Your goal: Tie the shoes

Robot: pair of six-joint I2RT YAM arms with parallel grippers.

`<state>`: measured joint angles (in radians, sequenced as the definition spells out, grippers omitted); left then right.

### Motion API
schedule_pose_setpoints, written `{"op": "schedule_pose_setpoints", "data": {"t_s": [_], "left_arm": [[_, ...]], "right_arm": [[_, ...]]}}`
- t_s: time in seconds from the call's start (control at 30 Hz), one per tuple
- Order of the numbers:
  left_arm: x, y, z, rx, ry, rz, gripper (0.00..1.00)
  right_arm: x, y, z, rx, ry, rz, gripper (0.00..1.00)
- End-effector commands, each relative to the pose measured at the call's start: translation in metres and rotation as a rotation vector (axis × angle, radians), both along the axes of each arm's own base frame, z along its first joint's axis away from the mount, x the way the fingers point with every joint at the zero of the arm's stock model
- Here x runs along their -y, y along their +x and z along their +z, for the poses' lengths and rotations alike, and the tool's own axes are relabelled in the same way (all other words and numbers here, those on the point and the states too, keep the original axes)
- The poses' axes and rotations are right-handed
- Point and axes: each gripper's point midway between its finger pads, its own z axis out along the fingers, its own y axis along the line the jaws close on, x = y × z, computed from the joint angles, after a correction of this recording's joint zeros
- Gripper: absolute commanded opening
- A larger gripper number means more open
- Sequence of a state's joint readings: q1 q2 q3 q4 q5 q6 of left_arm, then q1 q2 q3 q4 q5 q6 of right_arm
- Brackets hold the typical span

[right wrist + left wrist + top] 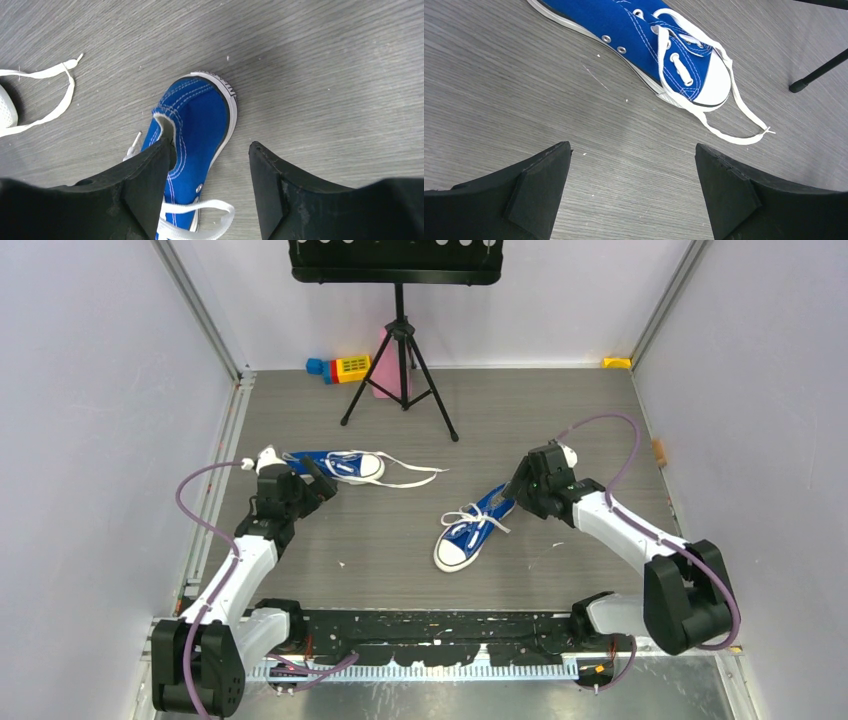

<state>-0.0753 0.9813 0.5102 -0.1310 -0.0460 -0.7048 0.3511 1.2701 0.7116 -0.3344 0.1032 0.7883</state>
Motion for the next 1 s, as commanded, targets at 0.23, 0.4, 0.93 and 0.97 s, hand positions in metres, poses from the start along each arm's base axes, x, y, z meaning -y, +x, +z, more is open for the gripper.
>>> {"op": "schedule_pose_setpoints", "data": {"t_s": [0.23, 0.4, 0.93, 0.97], "left_arm": [[-0.014, 0.010, 0.027, 0.030, 0.004, 0.094, 0.97], [-0.029, 0.012, 0.020, -0.021, 0.019, 0.197, 0.95], [-0.089, 0.062, 0.018, -0.132, -0.014, 0.463, 0.80], [-0.092, 0.064, 0.017, -0.139, -0.012, 0.473, 0.80]], "right_arm": [[0.001, 0.039, 0.004, 0.048, -0.058, -0.067, 0.28], [0.012, 0.073, 0.034, 0.105, -0.130, -0.090, 0.07], [0.131, 0.246, 0.081, 0.146, -0.041, -0.302, 0.80], [0.133, 0.246, 0.086, 0.141, -0.053, -0.300, 0.81]]}}
